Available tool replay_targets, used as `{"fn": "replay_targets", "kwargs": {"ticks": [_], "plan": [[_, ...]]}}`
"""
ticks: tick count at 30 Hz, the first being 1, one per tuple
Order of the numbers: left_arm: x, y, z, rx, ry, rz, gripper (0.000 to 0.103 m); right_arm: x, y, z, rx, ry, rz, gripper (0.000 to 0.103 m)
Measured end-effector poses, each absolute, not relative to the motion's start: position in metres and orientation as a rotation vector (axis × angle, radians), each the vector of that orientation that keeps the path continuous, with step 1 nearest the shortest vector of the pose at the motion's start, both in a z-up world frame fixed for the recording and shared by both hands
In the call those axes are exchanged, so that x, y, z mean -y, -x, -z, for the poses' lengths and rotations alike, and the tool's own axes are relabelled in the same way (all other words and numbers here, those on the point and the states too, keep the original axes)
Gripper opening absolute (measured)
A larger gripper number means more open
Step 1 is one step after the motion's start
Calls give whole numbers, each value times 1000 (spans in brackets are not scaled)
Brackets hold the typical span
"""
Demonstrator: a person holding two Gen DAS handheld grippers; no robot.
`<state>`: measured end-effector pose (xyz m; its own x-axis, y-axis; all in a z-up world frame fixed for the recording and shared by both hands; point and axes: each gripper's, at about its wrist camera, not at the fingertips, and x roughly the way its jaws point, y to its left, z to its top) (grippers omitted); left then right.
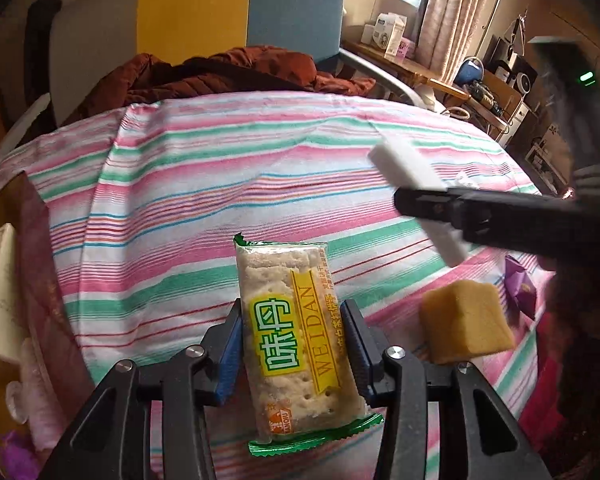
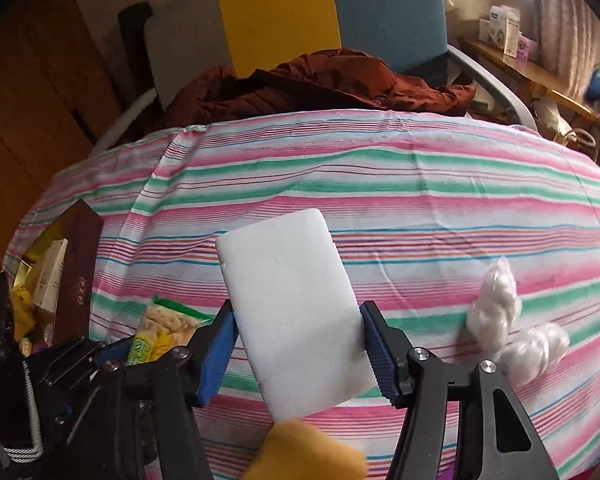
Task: Organize objects
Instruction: 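Carry the cracker pack and white sponge into the gold tray and open both tools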
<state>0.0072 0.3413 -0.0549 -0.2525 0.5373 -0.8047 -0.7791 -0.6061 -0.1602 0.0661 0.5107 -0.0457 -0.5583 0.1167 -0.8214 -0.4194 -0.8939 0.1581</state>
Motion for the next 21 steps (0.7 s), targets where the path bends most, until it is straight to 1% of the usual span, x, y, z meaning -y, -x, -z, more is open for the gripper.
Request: {"fn": "replay_targets", "kwargs": {"ticks": [8,15,21], "plan": [[-305,-21,17,-273,1041,-2018,46,-502,-64,44,-379,1254,-2502,62],[-264,-30,1,-229,1012,-2062,46,-493,-64,39,-320,1220,-2535,62],[-214,-20,-12,-161,1019,-2160,46,-485,-63,41,-270,1236,-2533,63]]}}
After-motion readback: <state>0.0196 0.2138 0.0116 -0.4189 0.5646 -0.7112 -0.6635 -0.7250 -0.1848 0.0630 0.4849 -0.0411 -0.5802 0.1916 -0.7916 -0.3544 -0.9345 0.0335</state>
